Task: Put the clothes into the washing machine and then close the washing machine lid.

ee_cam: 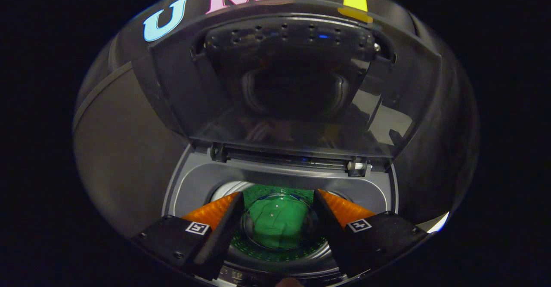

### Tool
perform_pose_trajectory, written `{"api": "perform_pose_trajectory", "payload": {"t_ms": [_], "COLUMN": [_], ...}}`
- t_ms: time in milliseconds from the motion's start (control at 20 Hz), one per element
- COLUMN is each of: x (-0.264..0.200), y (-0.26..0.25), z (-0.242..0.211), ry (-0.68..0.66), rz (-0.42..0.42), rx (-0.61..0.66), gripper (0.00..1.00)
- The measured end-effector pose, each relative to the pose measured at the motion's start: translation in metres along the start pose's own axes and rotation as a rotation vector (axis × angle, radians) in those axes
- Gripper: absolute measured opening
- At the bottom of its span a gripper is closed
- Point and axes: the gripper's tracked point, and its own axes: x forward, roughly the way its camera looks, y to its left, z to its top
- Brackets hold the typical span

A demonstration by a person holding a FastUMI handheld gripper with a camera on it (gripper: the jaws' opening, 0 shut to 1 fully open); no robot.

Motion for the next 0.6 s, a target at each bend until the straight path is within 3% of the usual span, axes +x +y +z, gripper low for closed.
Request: {"api": "perform_pose_trajectory", "payload": {"t_ms": [200, 500, 600], "x": [-0.006, -0.024, -0.036], "y": [-0.011, 0.008, 0.015], "z": [-0.002, -0.009, 0.024], "ry": [0.010, 0.095, 0.000], "rz": [-0.055, 0.014, 0.050], "rx": [-0.016, 0.026, 0.021], "gripper": [1.00, 0.99, 0.99]}}
